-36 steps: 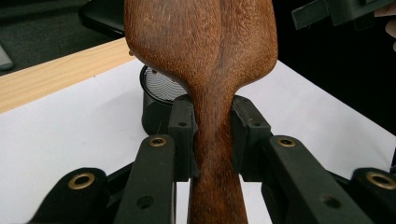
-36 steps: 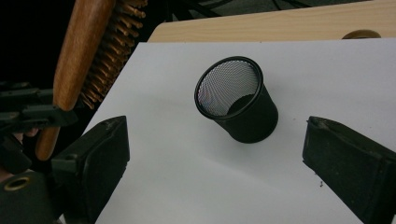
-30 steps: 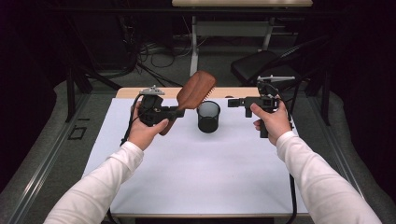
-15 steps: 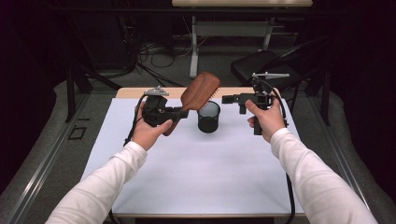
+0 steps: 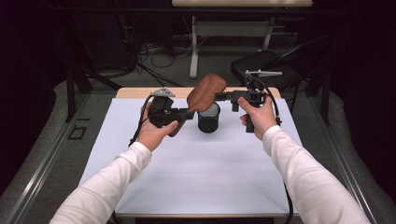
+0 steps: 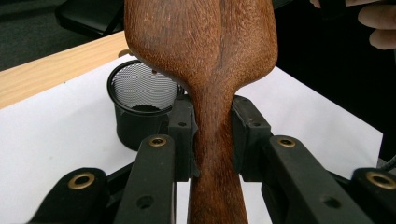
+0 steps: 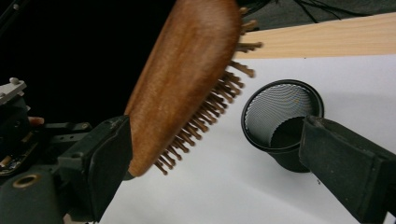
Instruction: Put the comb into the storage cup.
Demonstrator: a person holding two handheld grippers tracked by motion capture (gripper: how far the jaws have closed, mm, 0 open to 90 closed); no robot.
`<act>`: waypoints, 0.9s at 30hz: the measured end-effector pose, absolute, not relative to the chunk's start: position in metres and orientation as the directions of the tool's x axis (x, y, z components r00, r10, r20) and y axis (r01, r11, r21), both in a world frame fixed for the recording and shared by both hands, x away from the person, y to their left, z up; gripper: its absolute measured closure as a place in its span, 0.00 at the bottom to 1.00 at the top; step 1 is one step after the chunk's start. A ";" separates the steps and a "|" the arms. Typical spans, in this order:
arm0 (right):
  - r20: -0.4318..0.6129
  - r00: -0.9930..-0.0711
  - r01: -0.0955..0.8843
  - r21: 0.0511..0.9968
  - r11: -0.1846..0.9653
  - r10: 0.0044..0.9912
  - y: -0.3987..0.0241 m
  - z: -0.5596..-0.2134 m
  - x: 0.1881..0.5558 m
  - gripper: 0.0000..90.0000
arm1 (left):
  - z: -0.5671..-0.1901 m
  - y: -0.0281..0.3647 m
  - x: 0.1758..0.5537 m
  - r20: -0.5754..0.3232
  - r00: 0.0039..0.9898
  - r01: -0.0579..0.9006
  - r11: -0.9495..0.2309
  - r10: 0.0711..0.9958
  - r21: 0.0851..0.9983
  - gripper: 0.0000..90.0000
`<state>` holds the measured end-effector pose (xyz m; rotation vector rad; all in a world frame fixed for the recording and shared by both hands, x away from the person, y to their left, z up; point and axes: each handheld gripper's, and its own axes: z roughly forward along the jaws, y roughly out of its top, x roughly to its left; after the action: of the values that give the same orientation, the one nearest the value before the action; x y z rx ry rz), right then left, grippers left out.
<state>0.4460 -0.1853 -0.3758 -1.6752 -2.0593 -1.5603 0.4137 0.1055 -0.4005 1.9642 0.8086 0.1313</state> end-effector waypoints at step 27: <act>0.605 -0.405 0.765 0.635 -0.109 0.685 -0.176 -0.381 0.449 0.10 | -0.401 0.101 0.409 -0.246 0.786 0.481 -0.311 0.568 0.820 0.80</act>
<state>0.4494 -0.1761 -0.3807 -1.6681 -2.0431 -1.5577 0.4088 0.1007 -0.4007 1.9639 0.7881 0.1073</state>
